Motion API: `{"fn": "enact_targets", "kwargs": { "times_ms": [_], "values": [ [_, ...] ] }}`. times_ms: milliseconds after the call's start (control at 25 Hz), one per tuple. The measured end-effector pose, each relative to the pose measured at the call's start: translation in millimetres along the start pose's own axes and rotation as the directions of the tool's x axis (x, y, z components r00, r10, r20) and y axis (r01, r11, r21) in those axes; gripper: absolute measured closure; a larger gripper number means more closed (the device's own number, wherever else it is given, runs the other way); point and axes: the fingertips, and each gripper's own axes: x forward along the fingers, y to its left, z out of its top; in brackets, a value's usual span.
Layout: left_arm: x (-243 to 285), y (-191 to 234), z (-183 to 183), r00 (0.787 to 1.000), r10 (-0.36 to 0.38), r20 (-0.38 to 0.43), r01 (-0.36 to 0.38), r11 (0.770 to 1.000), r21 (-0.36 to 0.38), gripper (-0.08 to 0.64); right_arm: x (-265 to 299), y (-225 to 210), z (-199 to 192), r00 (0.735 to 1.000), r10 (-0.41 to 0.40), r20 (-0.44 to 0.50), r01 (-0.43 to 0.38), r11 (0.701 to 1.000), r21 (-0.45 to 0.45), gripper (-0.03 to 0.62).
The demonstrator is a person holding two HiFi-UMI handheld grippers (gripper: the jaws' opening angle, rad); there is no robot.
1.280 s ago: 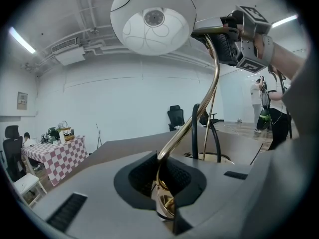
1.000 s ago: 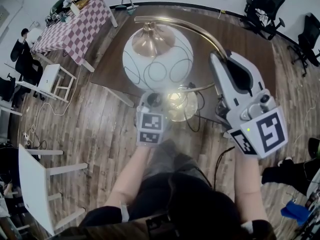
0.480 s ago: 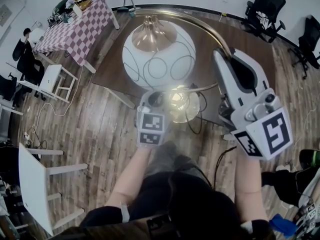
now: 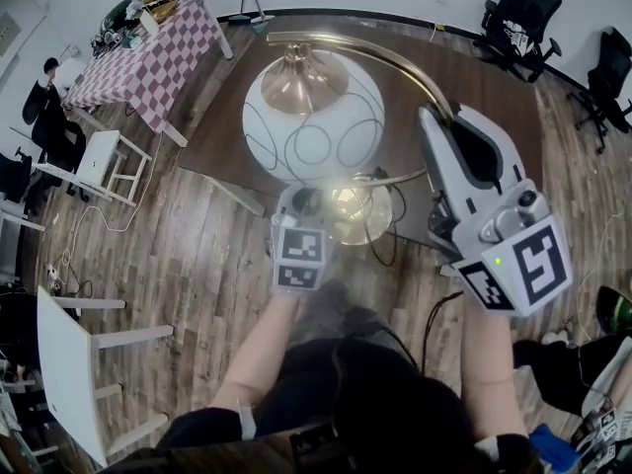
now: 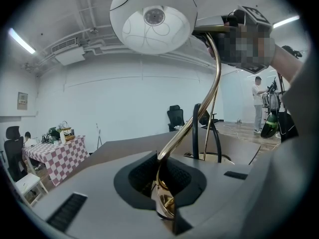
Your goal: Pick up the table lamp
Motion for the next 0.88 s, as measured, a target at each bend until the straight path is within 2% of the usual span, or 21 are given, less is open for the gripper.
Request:
{"fn": "enact_targets", "kwargs": {
  "times_ms": [880],
  "values": [
    [7.1,-1.8,-2.9,1.000,0.000,-0.031,-0.001,1.000,-0.005,0.548,3.3,-6.8,-5.5,1.000,0.000,-0.027,0.000,1.000,0.003,0.572]
  ]
}}
